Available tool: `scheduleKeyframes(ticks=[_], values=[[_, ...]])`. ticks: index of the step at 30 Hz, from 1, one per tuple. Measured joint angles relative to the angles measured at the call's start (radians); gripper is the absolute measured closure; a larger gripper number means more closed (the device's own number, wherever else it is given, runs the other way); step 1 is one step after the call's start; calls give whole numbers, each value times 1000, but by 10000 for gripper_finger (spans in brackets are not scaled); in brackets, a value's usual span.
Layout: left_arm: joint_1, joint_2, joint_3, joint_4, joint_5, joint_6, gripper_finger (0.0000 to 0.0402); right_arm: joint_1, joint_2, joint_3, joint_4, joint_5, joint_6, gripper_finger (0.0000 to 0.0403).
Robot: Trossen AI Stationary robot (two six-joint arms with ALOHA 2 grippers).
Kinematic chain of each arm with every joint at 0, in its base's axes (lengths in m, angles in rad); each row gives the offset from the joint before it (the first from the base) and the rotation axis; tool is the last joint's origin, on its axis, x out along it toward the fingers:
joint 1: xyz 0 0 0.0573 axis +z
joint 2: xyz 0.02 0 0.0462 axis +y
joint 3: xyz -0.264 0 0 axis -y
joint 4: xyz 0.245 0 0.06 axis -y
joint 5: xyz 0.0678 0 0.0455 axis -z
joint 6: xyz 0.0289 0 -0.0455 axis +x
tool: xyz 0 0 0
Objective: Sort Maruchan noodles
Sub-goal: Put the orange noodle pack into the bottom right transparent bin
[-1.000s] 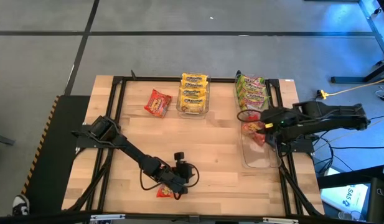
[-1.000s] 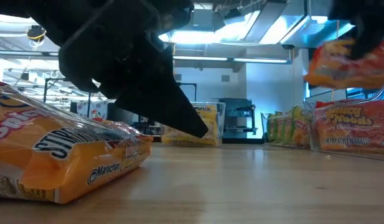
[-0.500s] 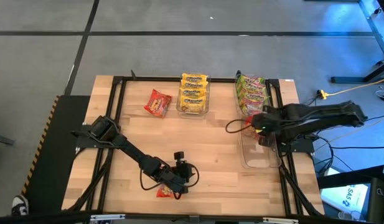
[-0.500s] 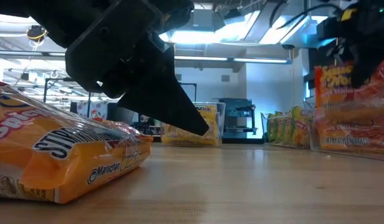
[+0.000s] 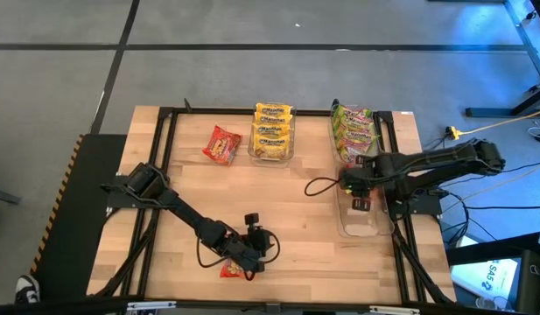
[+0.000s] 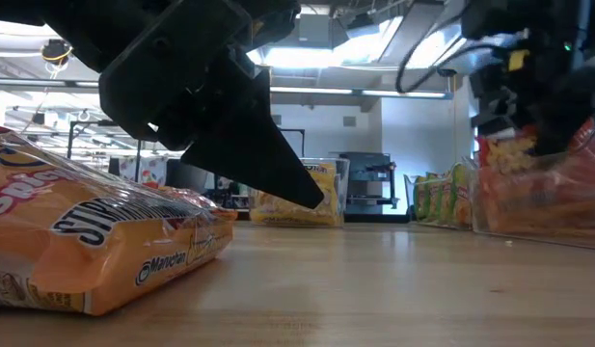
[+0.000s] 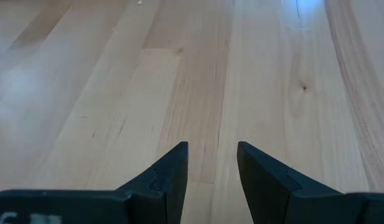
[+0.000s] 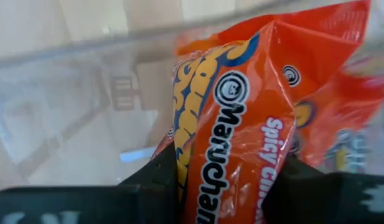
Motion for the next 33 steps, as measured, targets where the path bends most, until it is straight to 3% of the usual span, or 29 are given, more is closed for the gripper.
scheduleKeyframes(ticks=[5, 16, 26, 33], values=[[0, 0, 0, 2, 0, 0, 268, 0, -2, -83, 25, -27, 2, 281], [0, 0, 0, 7, 0, 0, 268, -1, 0, -83, 45, -15, 31, 273], [0, 0, 0, 7, 2, -3, 268, -1, 0, -82, 37, -13, 36, 175], [0, 0, 0, 52, 3, -7, 268, -1, -3, 26, -168, -109, 120, 139]])
